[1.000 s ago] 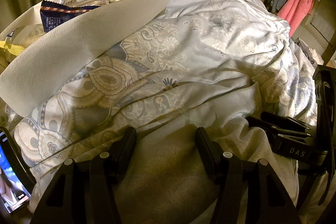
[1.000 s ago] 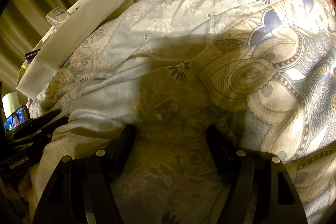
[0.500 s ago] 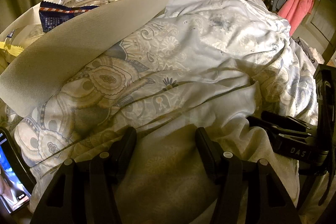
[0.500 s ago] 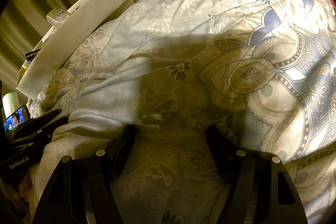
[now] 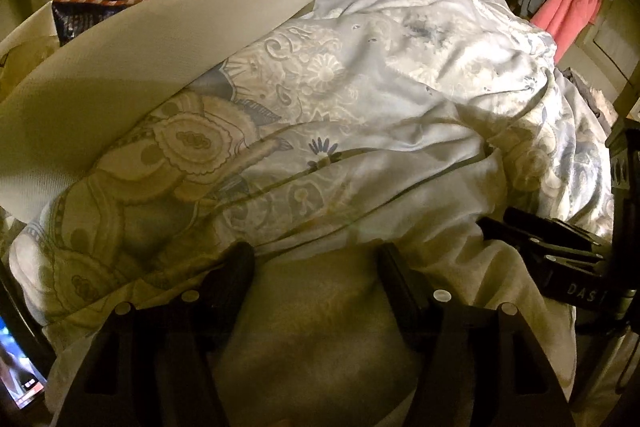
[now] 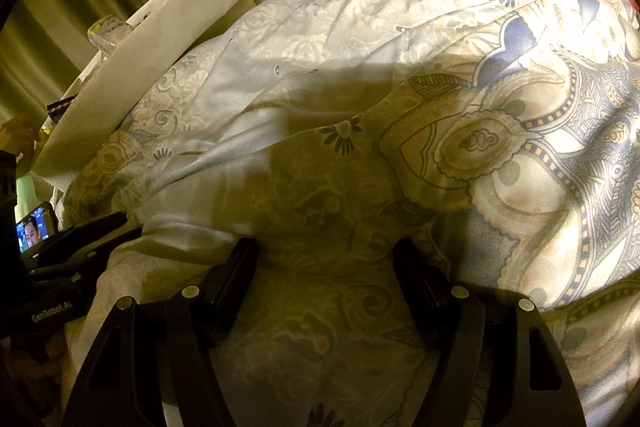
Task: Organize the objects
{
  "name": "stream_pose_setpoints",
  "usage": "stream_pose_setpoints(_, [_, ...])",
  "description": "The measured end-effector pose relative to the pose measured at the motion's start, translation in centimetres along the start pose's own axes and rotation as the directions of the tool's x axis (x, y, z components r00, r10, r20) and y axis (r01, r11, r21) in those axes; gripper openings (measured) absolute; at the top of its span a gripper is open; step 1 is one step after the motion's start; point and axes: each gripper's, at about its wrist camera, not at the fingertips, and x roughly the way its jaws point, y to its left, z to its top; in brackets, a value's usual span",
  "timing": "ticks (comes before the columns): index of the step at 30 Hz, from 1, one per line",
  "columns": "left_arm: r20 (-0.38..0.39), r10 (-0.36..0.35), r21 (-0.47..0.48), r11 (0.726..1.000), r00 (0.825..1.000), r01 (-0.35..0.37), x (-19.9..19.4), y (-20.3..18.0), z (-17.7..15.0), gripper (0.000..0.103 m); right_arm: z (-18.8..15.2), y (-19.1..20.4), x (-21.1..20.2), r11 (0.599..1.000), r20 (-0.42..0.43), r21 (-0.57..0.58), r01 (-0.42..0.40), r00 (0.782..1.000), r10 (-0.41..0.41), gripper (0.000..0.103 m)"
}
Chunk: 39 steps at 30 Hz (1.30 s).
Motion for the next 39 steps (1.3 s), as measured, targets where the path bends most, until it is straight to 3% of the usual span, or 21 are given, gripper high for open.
stream_pose_setpoints(7, [0.006, 0.053, 0.053, 0.997, 0.999, -0.053, 0.0, -0.9, -0.2, 0.063, 0.0, 0.1, 0.0, 1.0, -0.002, 0.0, 0.001, 1.0, -0.001, 0.072])
stream_pose_setpoints(10, [0.004, 0.026, 0.032, 0.999, 1.0, -0.026, -0.1, -0.4, -0.1, 0.064, 0.1, 0.1, 0.1, 1.0, -0.002, 0.001, 0.001, 1.0, -0.001, 0.072])
stream_pose_setpoints(19, [0.004, 0.024, 0.033, 0.999, 1.0, -0.024, -0.4, -0.5, -0.4, 0.064, 0.4, 0.0, 0.5, 1.0, -0.017, 0.006, 0.005, 1.0, -0.005, 0.072])
stream_pose_setpoints(25, [0.003, 0.026, 0.038, 0.999, 1.0, -0.026, -0.5, 0.0, -0.5, 0.064, 0.2, -0.8, 0.2, 0.997, -0.015, 0.053, -0.052, 0.998, 0.053, 0.074])
stream_pose_setpoints(39, [0.003, 0.026, 0.038, 0.999, 1.0, -0.026, -0.4, 0.5, -0.4, 0.065, 0.4, -1.1, 1.2, 0.998, -0.017, 0.05, -0.05, 0.999, 0.051, 0.075])
